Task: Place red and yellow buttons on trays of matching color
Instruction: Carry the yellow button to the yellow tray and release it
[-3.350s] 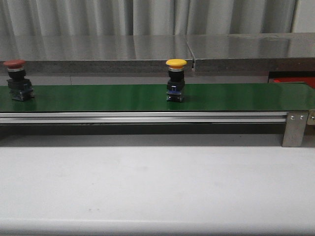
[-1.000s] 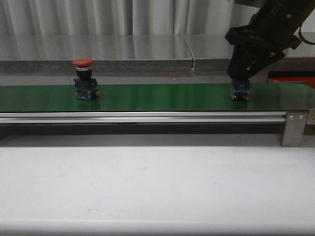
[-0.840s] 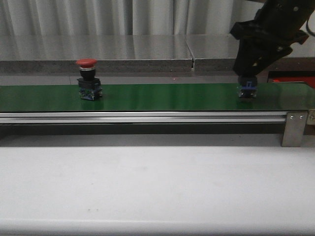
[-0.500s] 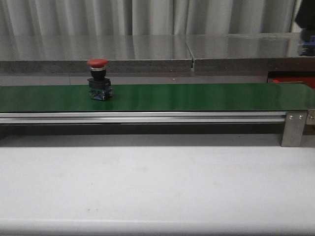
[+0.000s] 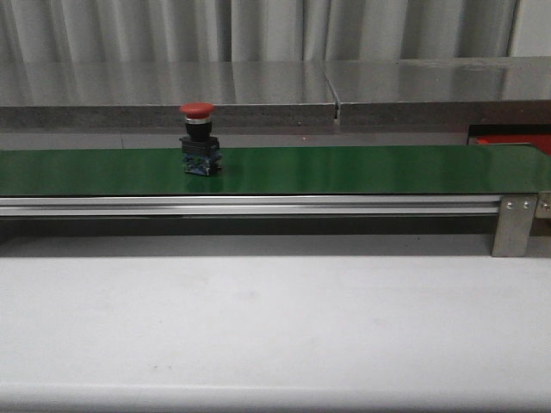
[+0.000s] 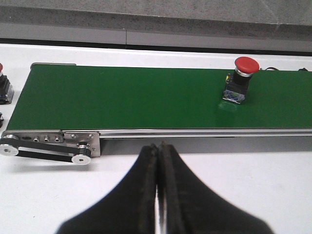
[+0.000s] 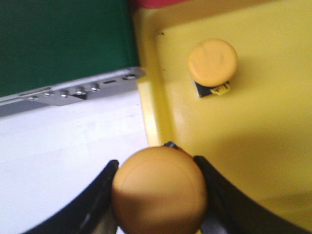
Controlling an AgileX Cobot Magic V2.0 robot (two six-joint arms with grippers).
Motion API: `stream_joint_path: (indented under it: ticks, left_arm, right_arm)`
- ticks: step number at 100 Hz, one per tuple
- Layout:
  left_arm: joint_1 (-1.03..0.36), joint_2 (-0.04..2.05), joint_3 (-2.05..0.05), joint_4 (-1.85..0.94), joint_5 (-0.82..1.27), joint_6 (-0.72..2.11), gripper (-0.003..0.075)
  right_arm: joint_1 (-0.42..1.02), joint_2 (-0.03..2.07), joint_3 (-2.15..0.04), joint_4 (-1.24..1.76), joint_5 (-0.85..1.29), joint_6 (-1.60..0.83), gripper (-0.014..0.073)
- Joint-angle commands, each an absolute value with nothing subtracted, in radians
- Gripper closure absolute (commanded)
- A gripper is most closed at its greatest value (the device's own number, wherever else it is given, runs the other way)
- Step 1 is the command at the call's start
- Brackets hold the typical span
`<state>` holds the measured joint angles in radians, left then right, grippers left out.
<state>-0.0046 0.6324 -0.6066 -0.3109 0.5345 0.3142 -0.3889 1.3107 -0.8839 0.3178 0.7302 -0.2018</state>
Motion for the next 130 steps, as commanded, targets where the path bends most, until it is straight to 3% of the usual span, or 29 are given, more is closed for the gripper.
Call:
stream_joint_path:
  ticks: [1,22,67,98,105,120,130]
  left_arm:
    - [-0.011,0.631,-0.634,-0.333,0.458,0.315,0.0739]
    - [-0.011,0.631,-0.634,-0.333,0.458,0.315,0.0739]
    - [-0.011,0.631,-0.634,-0.333,0.458,0.315,0.0739]
    - [-0.011,0.631,-0.634,-0.333,0.458,0.315,0.0739]
    - [-0.011,0.631,-0.634,-0.333,0.458,0.315,0.0739]
    - [-0.011,0.631,-0.634,-0.333,0.458,0.315,0.0739]
    - [-0.011,0.631,-0.634,-0.333,0.458,0.315,0.0739]
  right_arm:
    - [-0.412,1.272,-0.845,0.330,0.612,-0.197,0.0379]
    - [-0.420,1.281,-0.764,0.353,0.430,-0.197,0.0379]
    - [-0.420,1.469,-0.761,0.354,0.359,-0.197,0.0379]
    - [-0.420,1.492,-0.761,0.354,0.368,-0.197,0.0368]
    - [-0.420,1.492,-0.761,0.354,0.373,-0.197,0.0319]
    - [-0.420,1.491,-0.761,0.354,0.393,-0.197,0.0095]
    - [-0.420,1.488,-0.763,0.362,0.413,-0.197,0.0006]
